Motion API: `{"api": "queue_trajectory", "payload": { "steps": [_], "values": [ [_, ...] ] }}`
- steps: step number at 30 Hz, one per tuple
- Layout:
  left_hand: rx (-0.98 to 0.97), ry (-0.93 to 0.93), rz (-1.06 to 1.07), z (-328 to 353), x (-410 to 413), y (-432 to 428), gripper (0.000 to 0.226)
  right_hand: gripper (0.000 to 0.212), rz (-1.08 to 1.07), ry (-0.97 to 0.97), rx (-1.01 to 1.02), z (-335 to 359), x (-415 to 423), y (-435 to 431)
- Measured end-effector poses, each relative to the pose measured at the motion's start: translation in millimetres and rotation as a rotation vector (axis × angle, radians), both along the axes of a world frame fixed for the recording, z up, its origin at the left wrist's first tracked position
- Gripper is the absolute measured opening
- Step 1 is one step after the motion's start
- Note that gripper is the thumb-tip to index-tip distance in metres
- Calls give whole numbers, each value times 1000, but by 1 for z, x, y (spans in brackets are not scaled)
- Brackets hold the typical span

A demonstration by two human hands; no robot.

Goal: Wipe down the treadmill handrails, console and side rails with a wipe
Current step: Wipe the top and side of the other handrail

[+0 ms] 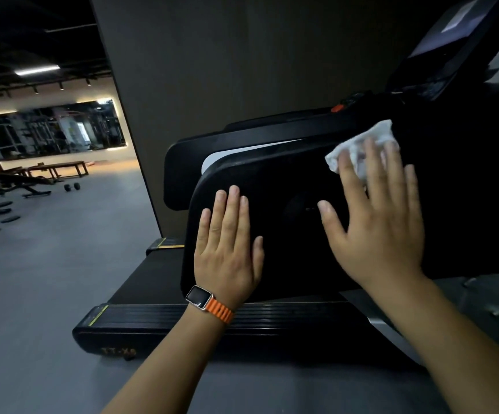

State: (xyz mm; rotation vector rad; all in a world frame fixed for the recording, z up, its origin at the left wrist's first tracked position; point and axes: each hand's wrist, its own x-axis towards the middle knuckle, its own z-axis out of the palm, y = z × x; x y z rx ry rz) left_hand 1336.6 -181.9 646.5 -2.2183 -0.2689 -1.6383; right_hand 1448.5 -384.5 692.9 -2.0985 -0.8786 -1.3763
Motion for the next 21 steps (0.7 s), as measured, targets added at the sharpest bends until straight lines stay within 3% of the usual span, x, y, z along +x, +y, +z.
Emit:
{"api": "queue_trajectory", "payload": {
  "steps": [6,9,15,21],
  "values": [
    [6,-3,-11,-2,-1,1,62,72,158,7,41,-11,-11,13],
    [11,-9,-16,-3,0,1,62,75,203,-114,-147,-41,-20,24],
    [16,-6,-21,-2,0,1,62,83,52,-348,-492,-119,6,-4],
    [7,-3,-14,-4,-1,1,62,85,-14,-346,-405,-112,-1,17]
  ]
}}
